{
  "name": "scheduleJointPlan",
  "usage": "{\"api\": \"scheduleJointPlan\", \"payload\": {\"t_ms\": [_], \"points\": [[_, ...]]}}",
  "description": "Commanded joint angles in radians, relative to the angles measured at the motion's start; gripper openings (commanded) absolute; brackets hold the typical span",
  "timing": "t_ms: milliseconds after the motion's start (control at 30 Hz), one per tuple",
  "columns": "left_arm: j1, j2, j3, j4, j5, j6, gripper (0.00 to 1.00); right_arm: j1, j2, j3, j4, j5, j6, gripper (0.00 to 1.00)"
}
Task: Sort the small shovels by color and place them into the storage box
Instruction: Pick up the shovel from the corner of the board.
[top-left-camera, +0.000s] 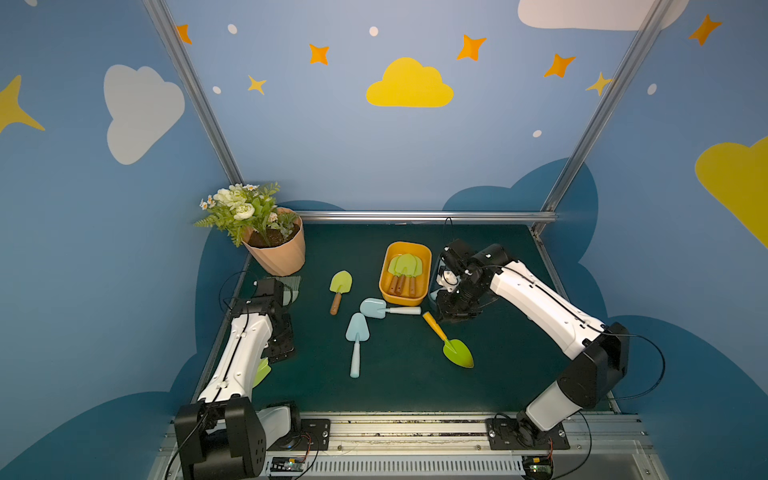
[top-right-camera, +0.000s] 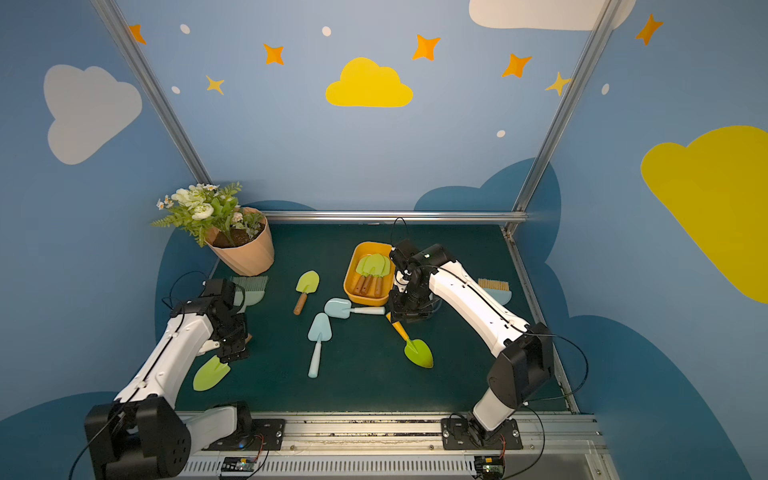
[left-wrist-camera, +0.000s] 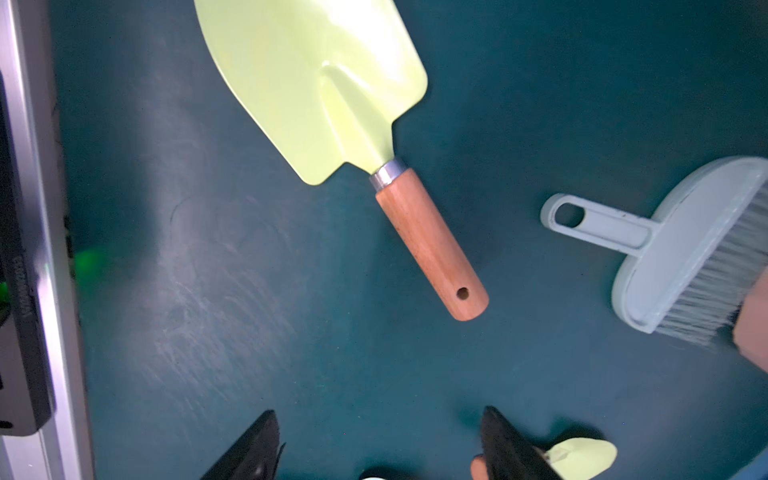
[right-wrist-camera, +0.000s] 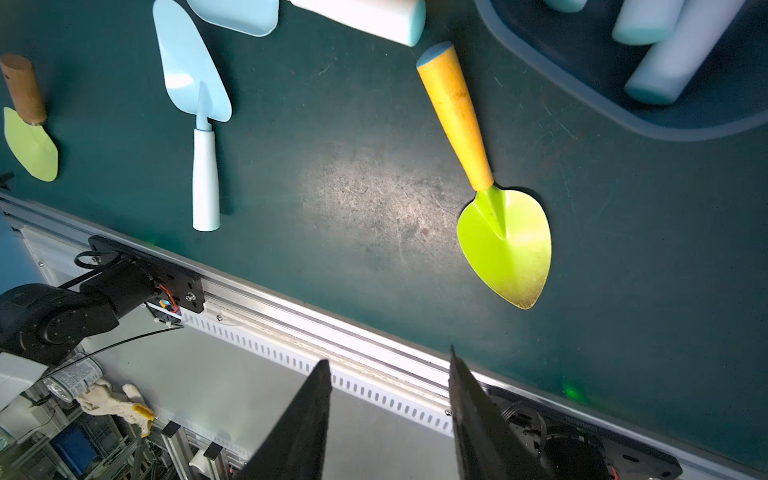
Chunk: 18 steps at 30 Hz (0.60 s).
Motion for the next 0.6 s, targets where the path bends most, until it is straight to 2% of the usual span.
{"api": "scheduleJointPlan", "payload": {"t_ms": [0,233,567], "points": [[-0.002,0.005,0.02,-0.054,-0.043,-0.103,0.72,-0.004,-0.026,-0.03,0.044,-0.013,-0.028,0.47],[0.011,0.063,0.012,-0.001,-0.045,-0.172,0.73,-0.016,-0.026,-0.047,0.062,-0.027,-0.058,0.48],[0.049,0.161,0.024,0.087,-0.048,-0.178,0.73,-0.052,-0.007,-0.049,0.069,-0.035,-0.091,0.48]]}}
